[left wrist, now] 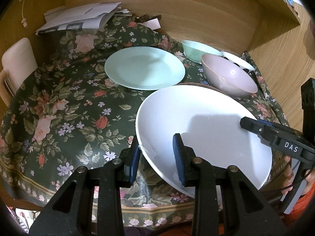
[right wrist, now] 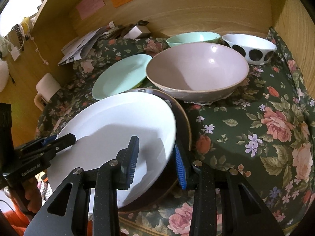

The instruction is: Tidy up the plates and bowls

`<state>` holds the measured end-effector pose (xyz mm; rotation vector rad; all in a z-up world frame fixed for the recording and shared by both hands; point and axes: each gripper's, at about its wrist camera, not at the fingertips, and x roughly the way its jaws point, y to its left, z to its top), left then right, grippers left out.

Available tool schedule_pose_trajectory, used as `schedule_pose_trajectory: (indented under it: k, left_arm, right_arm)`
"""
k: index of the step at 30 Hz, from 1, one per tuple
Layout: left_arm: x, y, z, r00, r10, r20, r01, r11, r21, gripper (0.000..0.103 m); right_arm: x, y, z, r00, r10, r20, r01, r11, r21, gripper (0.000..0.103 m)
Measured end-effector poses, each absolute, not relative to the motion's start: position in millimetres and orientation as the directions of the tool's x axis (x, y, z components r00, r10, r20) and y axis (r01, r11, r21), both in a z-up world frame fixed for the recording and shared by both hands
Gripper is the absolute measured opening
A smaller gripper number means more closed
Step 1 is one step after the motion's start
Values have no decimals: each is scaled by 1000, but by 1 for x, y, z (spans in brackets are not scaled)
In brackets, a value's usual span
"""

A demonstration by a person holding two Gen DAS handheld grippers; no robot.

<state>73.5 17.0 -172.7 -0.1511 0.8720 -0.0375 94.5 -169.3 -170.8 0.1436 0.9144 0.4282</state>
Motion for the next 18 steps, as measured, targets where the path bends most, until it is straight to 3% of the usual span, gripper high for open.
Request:
schedule_pose_trajectory:
  k: [18]
  left_arm:
    - [81, 17, -183, 639, -76, -765, -30, 992, -124, 33]
  right_arm:
    - [101, -167, -173, 517, 407, -753, -316, 908, 274, 34]
